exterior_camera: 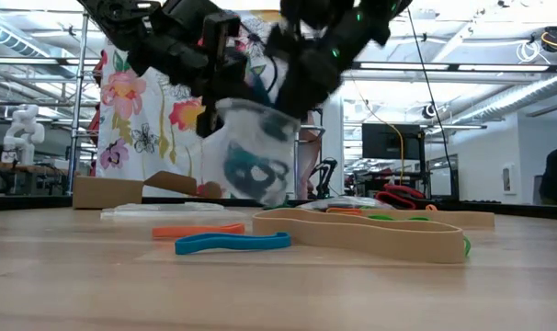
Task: Sort rubber bands
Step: Put the blue rubber band into the transparent zip bag
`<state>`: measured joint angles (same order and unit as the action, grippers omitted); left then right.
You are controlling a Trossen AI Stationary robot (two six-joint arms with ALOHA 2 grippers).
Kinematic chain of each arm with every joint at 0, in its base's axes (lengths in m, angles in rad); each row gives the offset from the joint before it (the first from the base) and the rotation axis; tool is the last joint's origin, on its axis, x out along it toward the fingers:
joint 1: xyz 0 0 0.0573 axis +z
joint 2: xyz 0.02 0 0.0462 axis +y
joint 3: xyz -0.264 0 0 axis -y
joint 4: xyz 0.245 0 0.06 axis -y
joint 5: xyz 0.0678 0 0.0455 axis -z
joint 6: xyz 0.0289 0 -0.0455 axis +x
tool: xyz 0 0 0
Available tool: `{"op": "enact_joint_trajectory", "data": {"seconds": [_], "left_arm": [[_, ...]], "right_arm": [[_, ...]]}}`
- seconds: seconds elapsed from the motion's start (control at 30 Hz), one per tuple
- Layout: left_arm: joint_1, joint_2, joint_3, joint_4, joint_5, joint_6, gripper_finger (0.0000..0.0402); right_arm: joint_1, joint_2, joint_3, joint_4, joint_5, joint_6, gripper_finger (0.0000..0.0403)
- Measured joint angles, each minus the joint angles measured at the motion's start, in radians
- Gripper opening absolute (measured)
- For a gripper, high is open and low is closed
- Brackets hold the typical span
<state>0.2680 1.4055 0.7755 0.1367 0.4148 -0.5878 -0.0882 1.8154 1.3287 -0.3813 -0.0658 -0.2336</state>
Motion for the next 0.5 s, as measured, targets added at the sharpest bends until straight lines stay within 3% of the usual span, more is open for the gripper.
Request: {"op": "enact_joint_trajectory", "data": {"seconds": [0.1,0.17,0.3,0.5], "left_arm": [[0.006,-0.002,0.003,-0.009,-0.014,0.002,0.0],[0.011,0.0,0.001,-0.019,-0.032,0.002,0.0],[0.016,0.0,0.002,-0.022,-0.059,0.002,0.0],[0.017,-0.003,0.002,-0.139,-0.129,0.005,0.0]], "right_arm": [[-0.024,0.019,-0.002,-0.082,-0.219,0.069,0.0],[-0.043,0.015,0.002,-0.136,-0.311,0.115,0.0],[-0.077,0.011,0.0,-0.145,-0.339,0.159,0.0],[-0.092,0.009,0.021,-0.069,-0.477,0.169,0.0]]}}
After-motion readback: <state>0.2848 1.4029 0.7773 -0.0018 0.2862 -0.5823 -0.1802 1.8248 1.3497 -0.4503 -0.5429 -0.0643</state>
